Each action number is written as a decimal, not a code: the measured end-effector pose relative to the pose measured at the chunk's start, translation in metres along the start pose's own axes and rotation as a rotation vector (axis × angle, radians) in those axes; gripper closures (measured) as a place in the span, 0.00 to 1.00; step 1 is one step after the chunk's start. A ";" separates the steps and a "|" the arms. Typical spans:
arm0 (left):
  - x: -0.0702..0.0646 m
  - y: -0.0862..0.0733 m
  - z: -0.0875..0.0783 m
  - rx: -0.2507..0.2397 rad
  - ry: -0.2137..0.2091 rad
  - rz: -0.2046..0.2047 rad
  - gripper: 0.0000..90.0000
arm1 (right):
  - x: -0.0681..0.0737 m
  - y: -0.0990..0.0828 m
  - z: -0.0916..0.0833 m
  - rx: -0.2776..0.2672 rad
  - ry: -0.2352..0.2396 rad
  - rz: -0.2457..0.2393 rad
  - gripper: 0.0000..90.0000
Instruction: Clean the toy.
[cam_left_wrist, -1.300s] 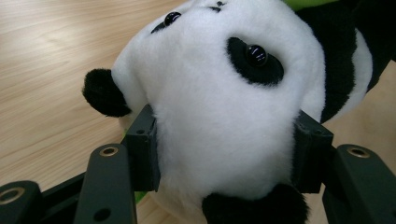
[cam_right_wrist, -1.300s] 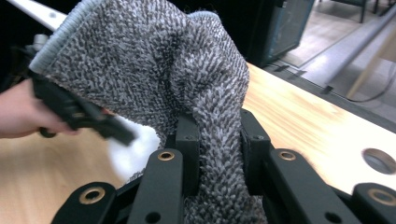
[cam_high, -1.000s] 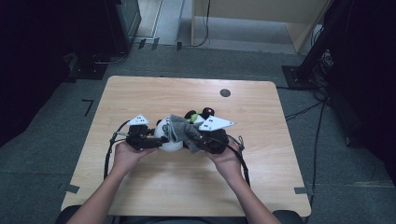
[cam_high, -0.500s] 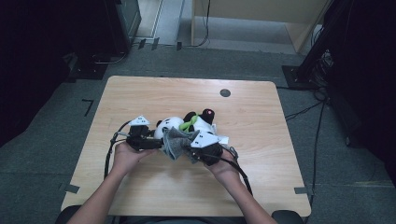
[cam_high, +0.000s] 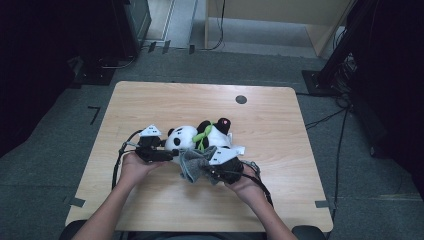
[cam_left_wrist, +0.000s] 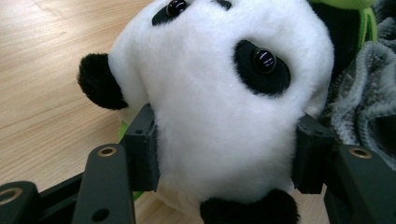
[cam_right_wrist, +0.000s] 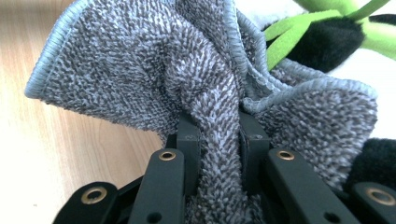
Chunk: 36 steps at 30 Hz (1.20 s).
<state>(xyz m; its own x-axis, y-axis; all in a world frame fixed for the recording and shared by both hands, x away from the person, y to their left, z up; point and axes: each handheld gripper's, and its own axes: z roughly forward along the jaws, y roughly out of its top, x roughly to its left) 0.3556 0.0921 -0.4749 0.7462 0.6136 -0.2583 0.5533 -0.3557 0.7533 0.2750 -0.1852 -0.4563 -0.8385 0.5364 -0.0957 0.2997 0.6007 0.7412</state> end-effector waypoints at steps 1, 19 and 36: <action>0.000 0.000 0.000 -0.001 -0.002 -0.001 0.44 | 0.000 -0.001 0.000 0.001 0.002 -0.006 0.84; 0.002 -0.001 0.001 0.013 0.009 0.007 0.45 | -0.043 -0.027 -0.024 0.117 -0.007 0.091 0.85; 0.001 -0.002 0.001 0.013 0.006 0.054 0.45 | -0.098 -0.037 -0.097 -0.189 -0.246 0.384 0.85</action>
<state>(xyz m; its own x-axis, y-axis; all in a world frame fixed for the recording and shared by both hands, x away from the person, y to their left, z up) 0.3549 0.0930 -0.4772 0.7727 0.5975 -0.2143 0.5175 -0.3974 0.7578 0.3023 -0.3172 -0.4099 -0.5449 0.8355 0.0707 0.4589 0.2265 0.8591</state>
